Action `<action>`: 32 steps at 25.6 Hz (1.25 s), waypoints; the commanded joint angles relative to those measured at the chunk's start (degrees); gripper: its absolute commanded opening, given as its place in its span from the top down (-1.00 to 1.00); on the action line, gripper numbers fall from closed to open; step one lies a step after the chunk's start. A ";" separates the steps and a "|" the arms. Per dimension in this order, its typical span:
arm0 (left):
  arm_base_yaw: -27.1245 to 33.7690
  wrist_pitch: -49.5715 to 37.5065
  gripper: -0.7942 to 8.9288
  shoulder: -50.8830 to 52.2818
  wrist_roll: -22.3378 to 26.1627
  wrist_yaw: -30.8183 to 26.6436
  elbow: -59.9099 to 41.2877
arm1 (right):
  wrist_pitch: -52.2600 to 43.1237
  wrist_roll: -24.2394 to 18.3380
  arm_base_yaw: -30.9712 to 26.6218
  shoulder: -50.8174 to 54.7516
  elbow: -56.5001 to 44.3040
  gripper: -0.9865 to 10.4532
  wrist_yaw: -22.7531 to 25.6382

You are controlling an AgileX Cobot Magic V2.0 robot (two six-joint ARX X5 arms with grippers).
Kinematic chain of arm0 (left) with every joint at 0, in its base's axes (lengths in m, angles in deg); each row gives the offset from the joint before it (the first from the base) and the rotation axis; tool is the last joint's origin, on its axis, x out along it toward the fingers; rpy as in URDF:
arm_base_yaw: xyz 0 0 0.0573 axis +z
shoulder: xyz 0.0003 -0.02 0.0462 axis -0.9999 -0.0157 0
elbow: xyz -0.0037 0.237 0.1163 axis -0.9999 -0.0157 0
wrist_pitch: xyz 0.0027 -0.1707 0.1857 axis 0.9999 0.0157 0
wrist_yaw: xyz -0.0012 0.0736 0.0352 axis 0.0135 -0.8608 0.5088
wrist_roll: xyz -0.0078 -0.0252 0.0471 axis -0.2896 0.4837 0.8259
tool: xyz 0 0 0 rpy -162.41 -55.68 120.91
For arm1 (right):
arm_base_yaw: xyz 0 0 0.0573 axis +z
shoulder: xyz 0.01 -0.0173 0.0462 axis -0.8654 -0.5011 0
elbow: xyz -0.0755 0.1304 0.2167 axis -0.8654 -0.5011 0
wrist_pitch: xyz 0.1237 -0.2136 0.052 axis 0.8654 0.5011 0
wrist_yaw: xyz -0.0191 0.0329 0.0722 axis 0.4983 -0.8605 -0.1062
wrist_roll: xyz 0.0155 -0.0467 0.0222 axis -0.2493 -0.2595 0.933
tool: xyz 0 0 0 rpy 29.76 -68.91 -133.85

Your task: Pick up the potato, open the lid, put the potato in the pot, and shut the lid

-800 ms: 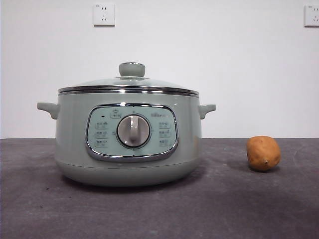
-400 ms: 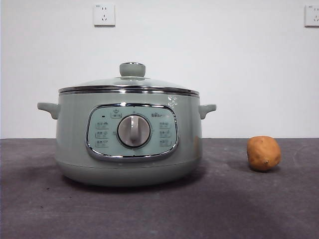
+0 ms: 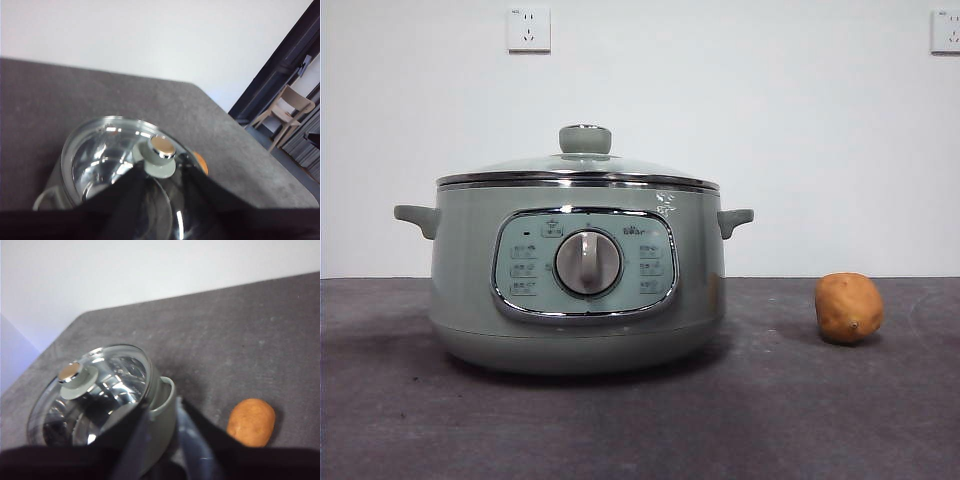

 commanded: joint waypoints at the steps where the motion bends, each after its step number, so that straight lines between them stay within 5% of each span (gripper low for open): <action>1: -0.20 0.20 0.12 -0.37 -0.37 0.31 0.13 | 0.20 -1.25 0.11 -1.66 0.33 -0.18 -0.02; 10: -0.94 0.17 0.12 -1.16 1.01 -0.20 2.71 | 1.55 -1.25 1.55 -6.60 1.09 -0.16 1.42; 18: -3.91 3.15 0.12 -2.23 3.98 -3.30 7.72 | 6.91 -2.67 8.20 -15.39 8.52 -0.04 15.34; 24: -8.13 4.07 0.12 -2.23 3.98 -3.19 9.18 | 10.91 -2.73 12.66 -33.70 19.04 0.01 24.79; 32: -10.36 7.61 0.13 -2.23 5.31 -3.48 9.18 | 10.25 0.83 12.79 -52.43 24.35 0.01 25.79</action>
